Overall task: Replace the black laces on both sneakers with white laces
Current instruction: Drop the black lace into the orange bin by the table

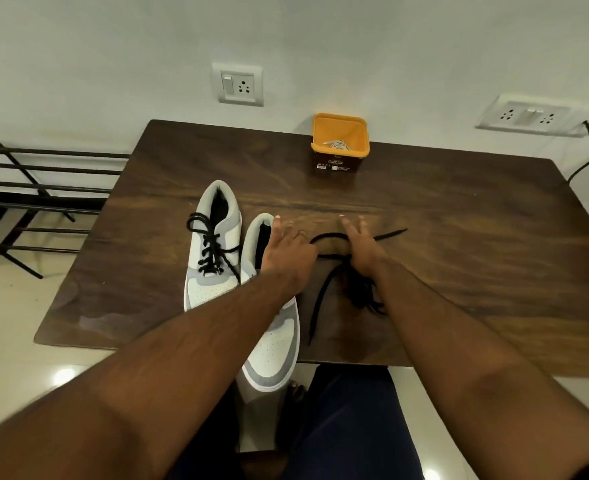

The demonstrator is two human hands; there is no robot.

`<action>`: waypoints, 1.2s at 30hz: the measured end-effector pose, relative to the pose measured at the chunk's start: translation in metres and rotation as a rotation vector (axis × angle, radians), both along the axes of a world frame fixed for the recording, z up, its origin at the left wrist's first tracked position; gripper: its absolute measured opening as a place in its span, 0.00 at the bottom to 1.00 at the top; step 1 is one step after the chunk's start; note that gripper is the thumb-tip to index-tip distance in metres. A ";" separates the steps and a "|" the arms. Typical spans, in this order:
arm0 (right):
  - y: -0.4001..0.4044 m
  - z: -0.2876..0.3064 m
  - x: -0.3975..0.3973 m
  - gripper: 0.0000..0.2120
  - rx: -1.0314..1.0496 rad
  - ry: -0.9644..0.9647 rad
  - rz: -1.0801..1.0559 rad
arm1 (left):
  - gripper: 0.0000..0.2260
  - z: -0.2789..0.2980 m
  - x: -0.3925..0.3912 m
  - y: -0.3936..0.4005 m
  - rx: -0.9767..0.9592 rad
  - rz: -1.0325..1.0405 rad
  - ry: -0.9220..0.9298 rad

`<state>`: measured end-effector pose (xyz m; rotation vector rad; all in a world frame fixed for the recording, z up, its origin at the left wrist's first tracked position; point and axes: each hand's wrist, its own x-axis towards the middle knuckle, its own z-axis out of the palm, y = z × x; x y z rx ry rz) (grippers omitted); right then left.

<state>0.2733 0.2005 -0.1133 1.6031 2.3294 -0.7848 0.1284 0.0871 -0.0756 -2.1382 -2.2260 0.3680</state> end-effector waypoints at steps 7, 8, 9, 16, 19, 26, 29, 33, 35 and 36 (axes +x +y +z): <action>-0.034 0.003 0.000 0.10 0.335 -0.290 0.097 | 0.12 0.007 -0.002 -0.003 -0.032 0.027 -0.143; -0.044 0.002 0.001 0.10 0.355 -0.297 0.116 | 0.11 0.009 -0.002 -0.005 -0.024 0.036 -0.210; -0.051 0.001 0.002 0.09 0.358 -0.287 0.114 | 0.10 0.010 -0.003 -0.006 -0.007 0.044 -0.278; -0.056 0.083 -0.049 0.05 0.262 0.173 -0.285 | 0.13 0.032 -0.061 -0.049 0.298 0.246 -0.474; -0.063 0.129 -0.105 0.06 0.255 0.368 -0.181 | 0.12 0.040 -0.105 -0.073 0.333 0.352 -0.456; -0.120 0.158 -0.254 0.07 0.115 0.561 -0.071 | 0.17 0.049 -0.209 -0.138 0.451 0.559 -0.529; -0.158 0.150 -0.329 0.03 0.048 0.562 0.045 | 0.16 0.031 -0.272 -0.182 0.513 0.675 -0.571; -0.193 0.130 -0.423 0.04 -0.014 0.607 0.123 | 0.22 0.003 -0.346 -0.229 0.538 0.821 -0.653; -0.207 0.116 -0.461 0.07 -0.050 0.631 0.157 | 0.23 -0.013 -0.380 -0.245 0.559 0.887 -0.691; -0.212 0.107 -0.476 0.07 -0.068 0.636 0.176 | 0.23 -0.022 -0.394 -0.251 0.574 0.908 -0.716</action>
